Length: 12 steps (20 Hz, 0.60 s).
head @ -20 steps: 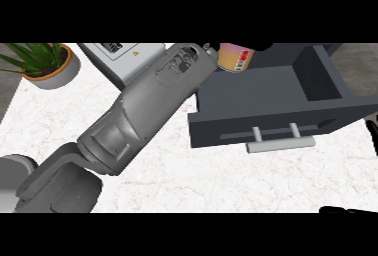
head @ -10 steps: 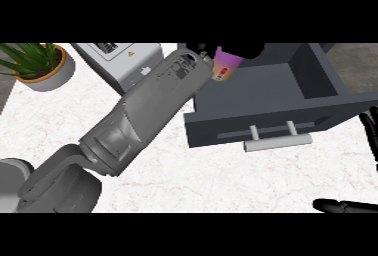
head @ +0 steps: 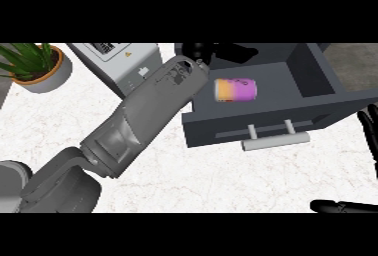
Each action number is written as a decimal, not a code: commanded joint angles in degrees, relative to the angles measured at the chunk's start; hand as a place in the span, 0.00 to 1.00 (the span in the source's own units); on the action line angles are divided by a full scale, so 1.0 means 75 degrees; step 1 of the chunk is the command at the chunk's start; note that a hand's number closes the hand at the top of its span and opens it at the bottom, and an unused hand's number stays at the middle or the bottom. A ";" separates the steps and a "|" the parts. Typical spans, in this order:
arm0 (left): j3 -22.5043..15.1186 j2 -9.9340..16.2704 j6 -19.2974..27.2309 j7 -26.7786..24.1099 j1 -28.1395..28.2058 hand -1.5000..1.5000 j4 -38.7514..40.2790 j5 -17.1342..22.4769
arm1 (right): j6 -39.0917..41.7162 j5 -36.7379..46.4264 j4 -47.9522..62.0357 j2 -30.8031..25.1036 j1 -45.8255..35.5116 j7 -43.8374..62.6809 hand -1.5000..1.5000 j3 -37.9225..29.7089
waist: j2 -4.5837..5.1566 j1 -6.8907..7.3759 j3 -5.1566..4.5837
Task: Pick up the can, place it into the drawer and close the drawer
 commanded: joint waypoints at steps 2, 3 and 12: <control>0.0059 0.0000 0.0109 -0.0082 -0.0223 0.00 0.0313 0.0187 | 0.0130 -0.0227 -0.0434 -0.0197 0.0019 0.0154 0.00 -0.0127 | 0.0003 -0.0048 -0.0002; 0.0011 0.0000 0.0215 -0.0097 -0.0012 0.00 0.0046 0.0335 | 0.0105 0.0035 -0.0323 -0.0232 0.0064 0.0085 0.00 -0.0094 | -0.0001 -0.0032 -0.0002; -0.0048 0.0000 0.0462 -0.0228 0.0109 0.00 -0.0429 0.0927 | 0.0192 0.1889 -0.0408 -0.0827 -0.0052 -0.1105 0.00 0.0290 | -0.0015 0.0099 0.0000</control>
